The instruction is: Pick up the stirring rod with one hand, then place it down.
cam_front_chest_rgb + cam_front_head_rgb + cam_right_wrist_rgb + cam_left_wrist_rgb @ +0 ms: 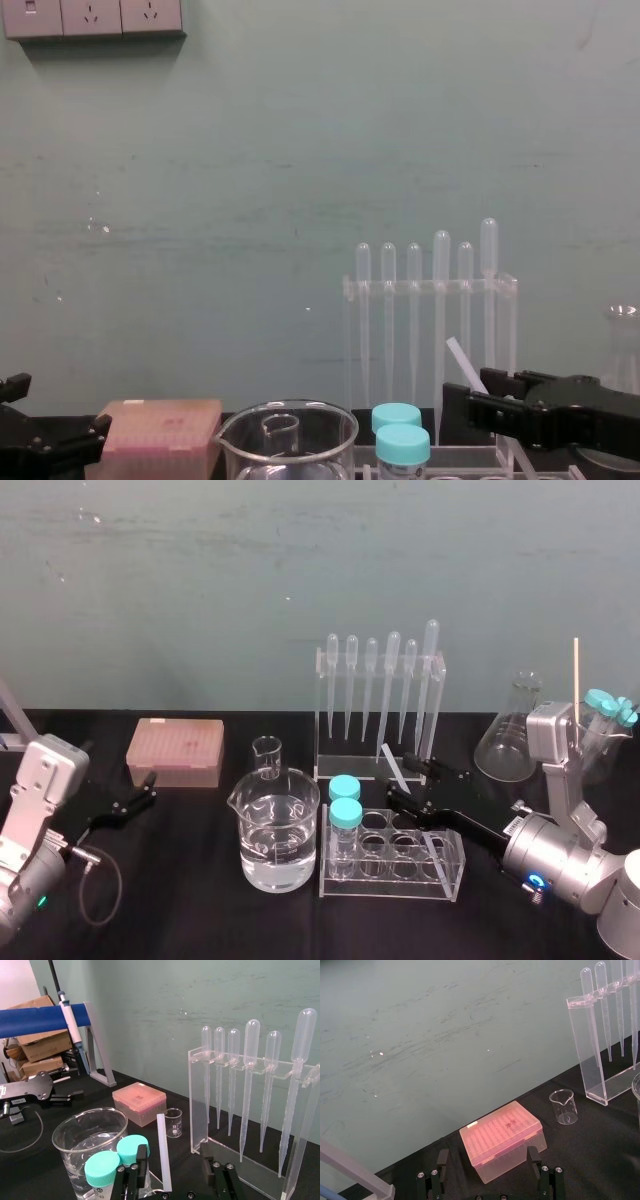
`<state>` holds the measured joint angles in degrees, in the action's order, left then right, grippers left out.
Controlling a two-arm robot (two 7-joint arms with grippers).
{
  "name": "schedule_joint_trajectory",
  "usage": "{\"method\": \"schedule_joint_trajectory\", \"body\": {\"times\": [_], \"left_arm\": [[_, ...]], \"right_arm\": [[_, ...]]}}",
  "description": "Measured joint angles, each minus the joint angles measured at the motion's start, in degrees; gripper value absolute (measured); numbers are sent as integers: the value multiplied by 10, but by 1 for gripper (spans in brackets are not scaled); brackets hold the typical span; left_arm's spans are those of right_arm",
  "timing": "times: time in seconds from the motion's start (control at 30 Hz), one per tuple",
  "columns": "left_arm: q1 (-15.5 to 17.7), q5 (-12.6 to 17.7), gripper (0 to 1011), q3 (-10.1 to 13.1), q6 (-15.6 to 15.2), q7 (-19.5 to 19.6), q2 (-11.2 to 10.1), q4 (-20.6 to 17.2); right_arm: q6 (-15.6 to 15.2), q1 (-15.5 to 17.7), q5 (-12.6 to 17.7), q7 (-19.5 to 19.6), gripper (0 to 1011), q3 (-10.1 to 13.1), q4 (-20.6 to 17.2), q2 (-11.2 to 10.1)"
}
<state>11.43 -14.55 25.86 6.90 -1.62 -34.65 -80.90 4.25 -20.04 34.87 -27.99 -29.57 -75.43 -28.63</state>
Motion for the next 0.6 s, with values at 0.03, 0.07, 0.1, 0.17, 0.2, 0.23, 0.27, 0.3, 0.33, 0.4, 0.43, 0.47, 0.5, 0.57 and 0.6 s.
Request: {"method": "schedule_joint_trajectory", "body": {"times": [0.03, 0.07, 0.1, 0.17, 0.2, 0.23, 0.27, 0.3, 0.33, 0.4, 0.43, 0.47, 0.5, 0.57, 0.6], "left_arm": [[0, 0, 1000, 0, 0, 0, 0, 0], [0, 0, 1000, 0, 0, 0, 0, 0], [0, 0, 1000, 0, 0, 0, 0, 0], [0, 0, 1000, 0, 0, 0, 0, 0], [0, 0, 1000, 0, 0, 0, 0, 0], [0, 0, 1000, 0, 0, 0, 0, 0], [0, 0, 1000, 0, 0, 0, 0, 0], [0, 0, 1000, 0, 0, 0, 0, 0], [0, 0, 1000, 0, 0, 0, 0, 0], [0, 0, 1000, 0, 0, 0, 0, 0], [0, 0, 1000, 0, 0, 0, 0, 0], [0, 0, 1000, 0, 0, 0, 0, 0], [0, 0, 1000, 0, 0, 0, 0, 0], [0, 0, 1000, 0, 0, 0, 0, 0], [0, 0, 1000, 0, 0, 0, 0, 0]], "right_arm": [[0, 0, 0, 0, 641, 0, 0, 0], [0, 0, 0, 0, 600, 0, 0, 0], [0, 0, 0, 0, 582, 0, 0, 0], [0, 0, 0, 0, 520, 0, 0, 0], [0, 0, 0, 0, 481, 0, 0, 0], [0, 0, 0, 0, 457, 0, 0, 0], [0, 0, 0, 0, 438, 0, 0, 0], [0, 0, 0, 0, 378, 0, 0, 0], [1, 0, 0, 0, 378, 0, 0, 0], [1, 0, 0, 0, 274, 0, 0, 0], [1, 0, 0, 0, 255, 0, 0, 0], [1, 0, 0, 0, 238, 0, 0, 0], [1, 0, 0, 0, 222, 0, 0, 0], [1, 0, 0, 0, 140, 0, 0, 0], [1, 0, 0, 0, 113, 0, 0, 0]]}}
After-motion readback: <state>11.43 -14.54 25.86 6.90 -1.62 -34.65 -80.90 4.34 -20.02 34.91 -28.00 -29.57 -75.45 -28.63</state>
